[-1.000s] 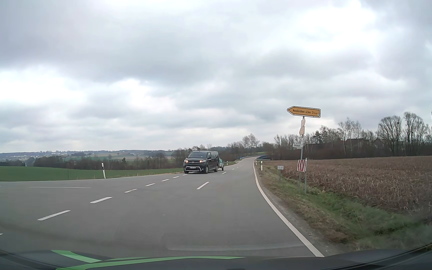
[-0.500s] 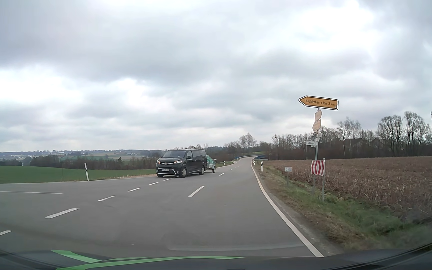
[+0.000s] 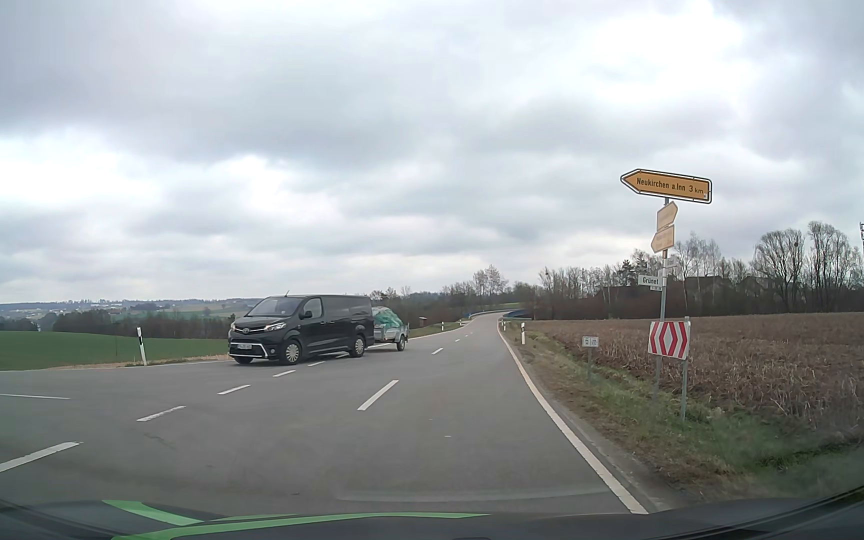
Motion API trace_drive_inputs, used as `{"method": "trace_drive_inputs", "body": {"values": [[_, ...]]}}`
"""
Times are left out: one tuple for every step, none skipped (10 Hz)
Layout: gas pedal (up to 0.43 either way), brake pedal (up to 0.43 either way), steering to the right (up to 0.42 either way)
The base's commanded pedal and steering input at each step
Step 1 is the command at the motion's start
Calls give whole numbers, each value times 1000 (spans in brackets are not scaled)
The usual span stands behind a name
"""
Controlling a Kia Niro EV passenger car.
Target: Follow the waypoints while adhering to traffic rules and regulations
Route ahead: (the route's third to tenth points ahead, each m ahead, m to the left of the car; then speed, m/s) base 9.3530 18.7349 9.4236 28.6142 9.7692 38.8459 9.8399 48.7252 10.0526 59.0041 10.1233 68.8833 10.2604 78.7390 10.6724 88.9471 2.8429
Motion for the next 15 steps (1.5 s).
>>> {"method": "trace_drive_inputs", "body": {"values": [[0, 287, 20], [0, 280, 19], [0, 274, 16], [0, 262, 14], [0, 244, 9], [0, 238, 3], [0, 220, 0], [0, 165, 0], [0, 98, 0], [0, 0, 0], [0, 0, 0], [0, 0, -1], [0, 0, -7], [0, 0, -21], [79, 0, -47]]}}
